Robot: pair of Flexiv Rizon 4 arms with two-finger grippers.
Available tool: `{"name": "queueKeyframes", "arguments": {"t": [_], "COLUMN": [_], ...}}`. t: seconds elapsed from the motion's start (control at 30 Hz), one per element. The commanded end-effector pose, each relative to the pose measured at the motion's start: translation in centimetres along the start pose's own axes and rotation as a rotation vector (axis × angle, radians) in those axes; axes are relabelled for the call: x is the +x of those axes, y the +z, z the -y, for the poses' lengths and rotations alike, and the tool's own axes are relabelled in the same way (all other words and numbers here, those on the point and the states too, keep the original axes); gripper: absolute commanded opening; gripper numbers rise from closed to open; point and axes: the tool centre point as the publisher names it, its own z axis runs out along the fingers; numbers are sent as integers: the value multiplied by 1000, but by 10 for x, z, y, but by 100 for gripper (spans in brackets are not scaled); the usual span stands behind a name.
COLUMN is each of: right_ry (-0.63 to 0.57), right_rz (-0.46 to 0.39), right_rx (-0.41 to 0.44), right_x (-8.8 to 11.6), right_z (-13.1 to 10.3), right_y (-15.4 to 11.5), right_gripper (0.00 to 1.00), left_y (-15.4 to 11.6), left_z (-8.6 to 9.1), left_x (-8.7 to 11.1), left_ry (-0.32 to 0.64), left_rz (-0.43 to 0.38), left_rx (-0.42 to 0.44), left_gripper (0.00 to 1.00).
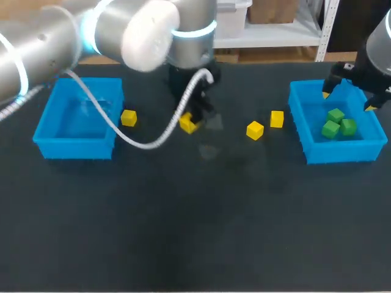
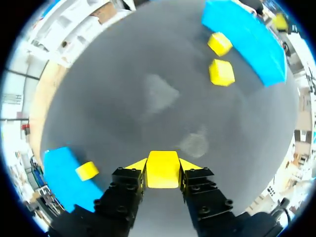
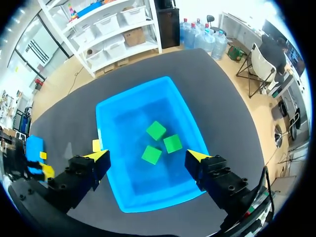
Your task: Put the green cubes in the right bin and the yellow cubes in the left bin.
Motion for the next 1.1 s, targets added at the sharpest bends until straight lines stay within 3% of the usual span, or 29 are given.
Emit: {"name": "queueKeyframes", "arguments": {"t": [0.03, 0.13, 0.27, 0.43, 0.53, 0.67, 0.9, 0.93, 0.97, 1.1], "right_ry": [2, 2, 2, 2, 2, 2, 2, 2, 2, 2], "right_rz": [36, 36, 36, 36, 36, 36, 36, 36, 36, 36], "right_rx": [-1, -1, -1, -1, -1, -1, -1, -1, -1, -1], "right_x": [4, 4, 4, 4, 4, 4, 4, 4, 4, 4], "right_z": [2, 2, 2, 2, 2, 2, 2, 2, 2, 2], "right_y": [-1, -1, -1, -1, -1, -1, -1, -1, -1, -1], "right_gripper": [100, 100, 100, 100, 100, 100, 100, 100, 100, 100], "left_y": [-56, -79, -89, -79, -67, -42, -24, -25, -28, -44], "left_z": [-52, -97, -149, -190, -197, -191, -185, -185, -184, -178], "left_x": [53, 73, 111, 158, 175, 187, 181, 177, 175, 158], "left_ry": [-90, -174, -310, -440, -475, -493, -479, -463, -450, -387], "left_rz": [228, 284, 286, 235, 202, 146, 120, 120, 127, 175], "left_rx": [-25, -108, -162, -209, -207, -181, -177, -198, -223, -284], "left_gripper": [0, 0, 0, 0, 0, 0, 0, 22, 98, 100]}}
